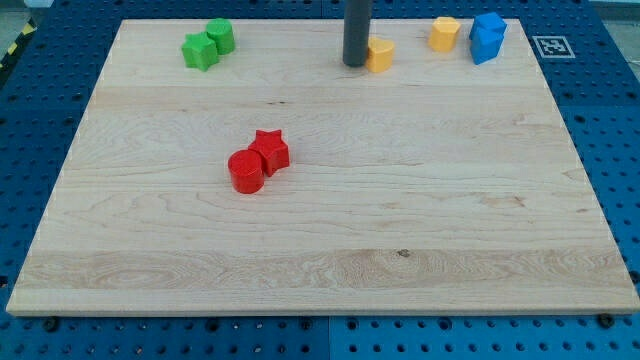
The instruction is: Push the yellow heart into the yellow hexagon
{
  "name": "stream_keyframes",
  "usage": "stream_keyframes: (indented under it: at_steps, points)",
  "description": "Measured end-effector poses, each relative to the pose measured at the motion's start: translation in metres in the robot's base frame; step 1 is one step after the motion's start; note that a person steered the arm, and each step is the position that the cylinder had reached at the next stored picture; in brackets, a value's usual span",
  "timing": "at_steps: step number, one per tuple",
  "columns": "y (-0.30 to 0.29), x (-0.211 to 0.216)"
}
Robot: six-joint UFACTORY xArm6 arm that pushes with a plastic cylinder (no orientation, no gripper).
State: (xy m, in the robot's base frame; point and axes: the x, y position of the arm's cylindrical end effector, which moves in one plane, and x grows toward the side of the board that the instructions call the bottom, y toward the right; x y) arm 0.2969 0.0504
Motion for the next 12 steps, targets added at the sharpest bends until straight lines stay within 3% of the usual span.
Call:
stream_keyframes:
  at_steps: [3, 6, 10, 11, 12]
  points:
    - [0.045, 0.003]
    - [0.005, -0.015]
    - [0.11, -0.024]
    - [0.104, -0.02]
    - [0.068, 0.011]
